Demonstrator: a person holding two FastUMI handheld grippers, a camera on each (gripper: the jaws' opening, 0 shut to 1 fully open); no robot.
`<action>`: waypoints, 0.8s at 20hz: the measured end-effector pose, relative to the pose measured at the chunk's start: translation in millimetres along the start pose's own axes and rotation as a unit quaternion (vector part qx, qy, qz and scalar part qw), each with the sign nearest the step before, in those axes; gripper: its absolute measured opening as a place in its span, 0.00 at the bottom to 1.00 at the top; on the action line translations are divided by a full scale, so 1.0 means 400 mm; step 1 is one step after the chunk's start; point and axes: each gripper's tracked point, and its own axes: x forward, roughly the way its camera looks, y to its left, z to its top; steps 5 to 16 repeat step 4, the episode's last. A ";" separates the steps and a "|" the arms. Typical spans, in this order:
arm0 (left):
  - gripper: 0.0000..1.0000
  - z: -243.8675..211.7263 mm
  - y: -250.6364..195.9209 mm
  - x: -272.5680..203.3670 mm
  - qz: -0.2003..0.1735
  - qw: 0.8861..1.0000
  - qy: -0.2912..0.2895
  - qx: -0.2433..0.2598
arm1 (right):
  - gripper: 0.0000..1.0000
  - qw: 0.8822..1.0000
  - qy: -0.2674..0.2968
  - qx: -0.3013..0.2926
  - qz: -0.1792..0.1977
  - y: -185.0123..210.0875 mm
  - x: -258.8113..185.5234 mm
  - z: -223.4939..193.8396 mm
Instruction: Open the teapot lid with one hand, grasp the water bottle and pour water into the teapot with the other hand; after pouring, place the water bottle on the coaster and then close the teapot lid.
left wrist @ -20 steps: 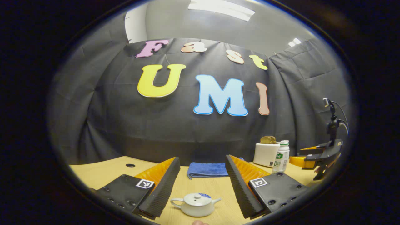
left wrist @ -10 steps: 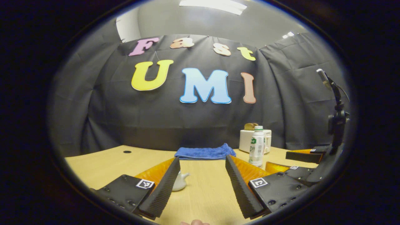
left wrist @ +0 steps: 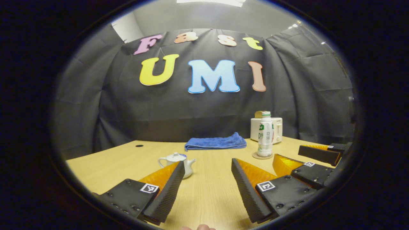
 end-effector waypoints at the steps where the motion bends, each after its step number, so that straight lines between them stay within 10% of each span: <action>1: 1.00 -0.003 0.008 -0.004 0.012 1.000 0.002 -0.001 | 0.94 1.000 -0.001 -0.002 -0.007 -0.004 -0.009 -0.006; 16: 1.00 -0.006 0.007 -0.011 0.019 1.000 0.005 -0.002 | 0.95 1.000 0.000 -0.003 -0.015 -0.009 -0.004 -0.006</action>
